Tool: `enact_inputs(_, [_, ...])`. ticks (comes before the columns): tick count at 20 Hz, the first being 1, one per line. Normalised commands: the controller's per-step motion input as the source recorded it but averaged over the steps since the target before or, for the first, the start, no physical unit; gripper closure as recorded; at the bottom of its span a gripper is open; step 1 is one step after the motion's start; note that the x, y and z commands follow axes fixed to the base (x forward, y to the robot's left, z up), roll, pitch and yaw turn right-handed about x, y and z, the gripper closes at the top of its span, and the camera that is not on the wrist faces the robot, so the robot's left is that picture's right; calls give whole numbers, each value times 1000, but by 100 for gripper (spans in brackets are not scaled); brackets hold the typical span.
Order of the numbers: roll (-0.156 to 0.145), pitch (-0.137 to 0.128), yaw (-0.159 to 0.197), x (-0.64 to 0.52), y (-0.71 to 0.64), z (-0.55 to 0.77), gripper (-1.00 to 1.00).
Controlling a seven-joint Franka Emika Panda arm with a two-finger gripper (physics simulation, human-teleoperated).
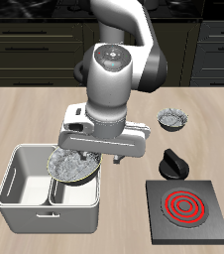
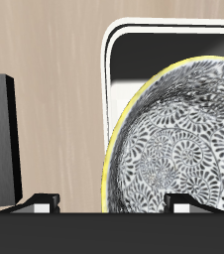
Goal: Place the largest bowl in the left side of the drainer and the medium bowl in the right side
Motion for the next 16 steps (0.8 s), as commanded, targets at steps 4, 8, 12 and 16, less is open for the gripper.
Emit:
enact_inputs(4, [13, -40, 18, -204, -36, 251, -100])
enact_inputs(8, [-78, -44, 8, -125, -322, 337, -100])
enact_inputs(12, [-35, -32, -9, -238, -351, 271, -100])
enact_inputs(16, [31, -56, -10, -228, -48, 224, -100])
